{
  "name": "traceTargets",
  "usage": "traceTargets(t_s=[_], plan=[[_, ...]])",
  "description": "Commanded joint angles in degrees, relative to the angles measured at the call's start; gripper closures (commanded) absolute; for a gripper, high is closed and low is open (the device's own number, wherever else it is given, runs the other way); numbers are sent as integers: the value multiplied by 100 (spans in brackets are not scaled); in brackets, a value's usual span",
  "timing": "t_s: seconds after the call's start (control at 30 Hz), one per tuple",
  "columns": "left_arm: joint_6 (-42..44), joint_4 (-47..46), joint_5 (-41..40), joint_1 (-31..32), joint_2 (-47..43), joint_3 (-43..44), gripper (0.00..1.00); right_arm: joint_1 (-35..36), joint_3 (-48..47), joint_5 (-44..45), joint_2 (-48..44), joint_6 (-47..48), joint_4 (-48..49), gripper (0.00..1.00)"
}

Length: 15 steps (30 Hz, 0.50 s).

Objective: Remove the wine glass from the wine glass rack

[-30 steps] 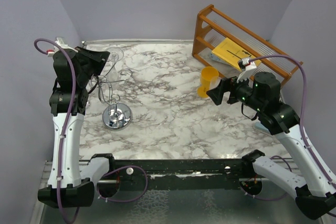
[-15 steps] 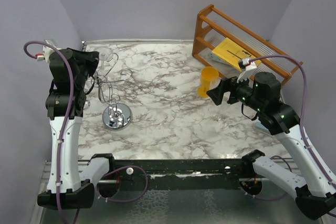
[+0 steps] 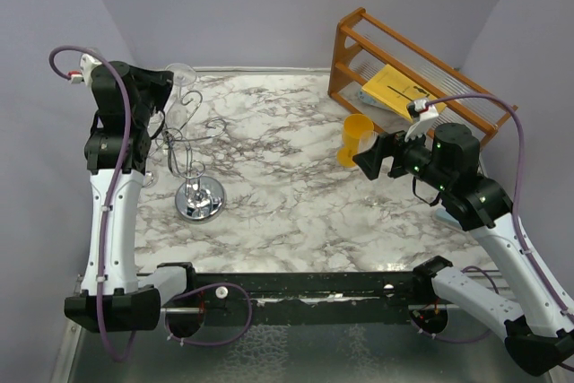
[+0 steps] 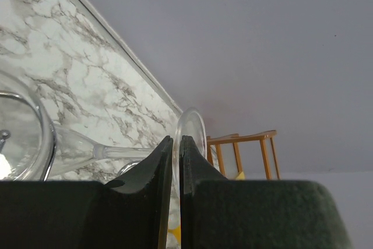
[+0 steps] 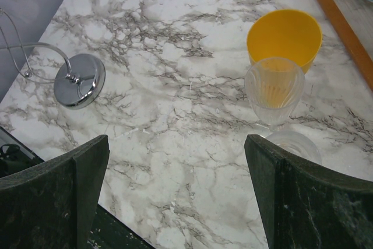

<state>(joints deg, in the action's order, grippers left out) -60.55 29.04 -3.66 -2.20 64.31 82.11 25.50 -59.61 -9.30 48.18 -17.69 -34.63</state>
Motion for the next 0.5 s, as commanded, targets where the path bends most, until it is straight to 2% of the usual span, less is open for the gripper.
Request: traceTargets(t_s=[0.0, 0.27, 0.47], plan=[[-315, -703, 476, -35, 186, 308, 100, -10, -220, -63, -77, 37, 99, 0], [-696, -1455, 1576, -35, 530, 523, 100, -12, -372, -217, -75, -142, 94, 0], [-1099, -2574, 2998, -35, 564, 478, 100, -10, -396, -583, -102, -488, 297, 0]])
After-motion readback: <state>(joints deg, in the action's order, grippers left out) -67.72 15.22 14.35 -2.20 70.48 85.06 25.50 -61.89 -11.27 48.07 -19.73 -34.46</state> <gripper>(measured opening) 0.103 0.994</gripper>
